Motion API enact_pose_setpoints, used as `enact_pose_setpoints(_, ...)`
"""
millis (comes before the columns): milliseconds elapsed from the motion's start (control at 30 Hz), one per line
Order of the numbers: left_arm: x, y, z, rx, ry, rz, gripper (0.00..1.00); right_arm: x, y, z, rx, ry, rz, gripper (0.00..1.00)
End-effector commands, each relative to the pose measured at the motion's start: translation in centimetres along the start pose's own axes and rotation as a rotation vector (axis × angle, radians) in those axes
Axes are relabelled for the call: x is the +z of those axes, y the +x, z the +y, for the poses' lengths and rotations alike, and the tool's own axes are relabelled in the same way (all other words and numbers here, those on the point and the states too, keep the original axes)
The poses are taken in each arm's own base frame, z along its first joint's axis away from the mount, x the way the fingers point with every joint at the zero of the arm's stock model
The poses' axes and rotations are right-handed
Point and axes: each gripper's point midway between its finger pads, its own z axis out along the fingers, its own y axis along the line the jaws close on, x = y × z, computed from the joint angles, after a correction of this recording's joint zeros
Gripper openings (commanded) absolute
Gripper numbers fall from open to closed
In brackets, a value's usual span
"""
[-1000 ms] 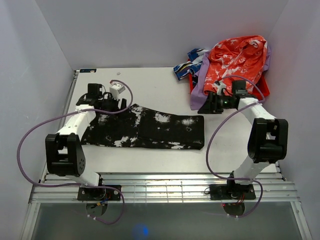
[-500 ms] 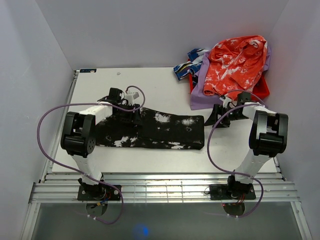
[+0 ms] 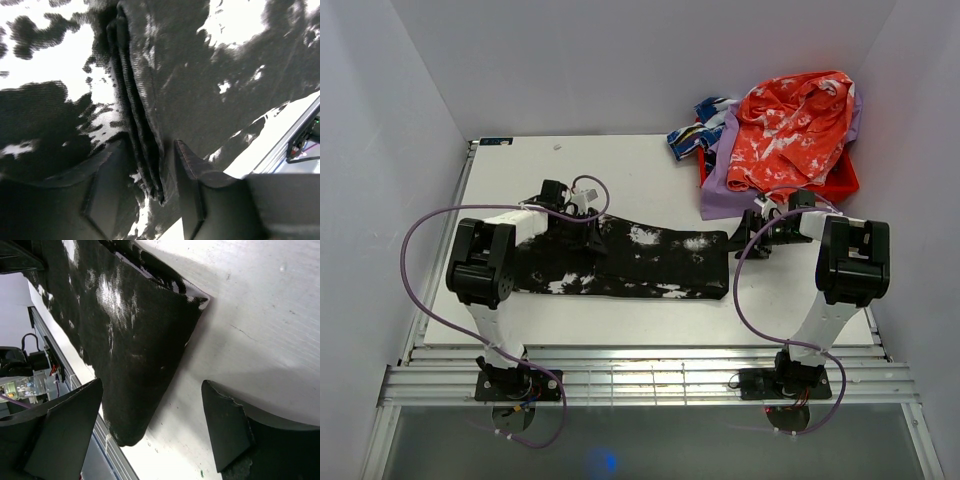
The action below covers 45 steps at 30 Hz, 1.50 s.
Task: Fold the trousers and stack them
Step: Fold the trousers
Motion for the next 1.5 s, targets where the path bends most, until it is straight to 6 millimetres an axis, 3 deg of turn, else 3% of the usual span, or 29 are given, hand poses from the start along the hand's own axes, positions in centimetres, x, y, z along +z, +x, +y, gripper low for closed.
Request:
enact_pose_setpoints(0,0.5,0.6,-1.1,-0.023,0.059,0.021,0.52,0.8,0.8,-0.6,0.013,0.000,0.020,0.85)
enact_pose_setpoints(233,-1.3,-0.4,-3.7,-0.008,0.128,-0.002,0.19,0.9,0.9,-0.9,0.017,0.008,0.024,0.81)
enact_pose_setpoints(400,-2.8,0.1,-5.3,-0.019,0.161,0.008,0.00,0.9,0.8,-0.9,0.014,0.009,0.022,0.81)
enact_pose_setpoints(700,-3.6,1.8,-6.2,-0.082,0.180,0.051,0.00,0.9,0.9,-1.0,0.017,0.015,0.024,0.82)
enact_pose_setpoints(1133,-1.8,5.6,-1.5,-0.112,-0.003,0.131,0.00,1.3,1.5,-1.2,0.027,0.008,0.043,0.83)
enact_pose_setpoints(1267,-1.3,4.4,-0.3,-0.088,-0.047,0.108,0.00,1.7,1.6,-1.0,0.030,-0.001,0.047,0.83)
enact_pose_setpoints(1467,-2.3,1.0,-1.3,-0.020,-0.040,0.032,0.00,1.8,2.3,-0.9,0.036,-0.009,0.069,0.82)
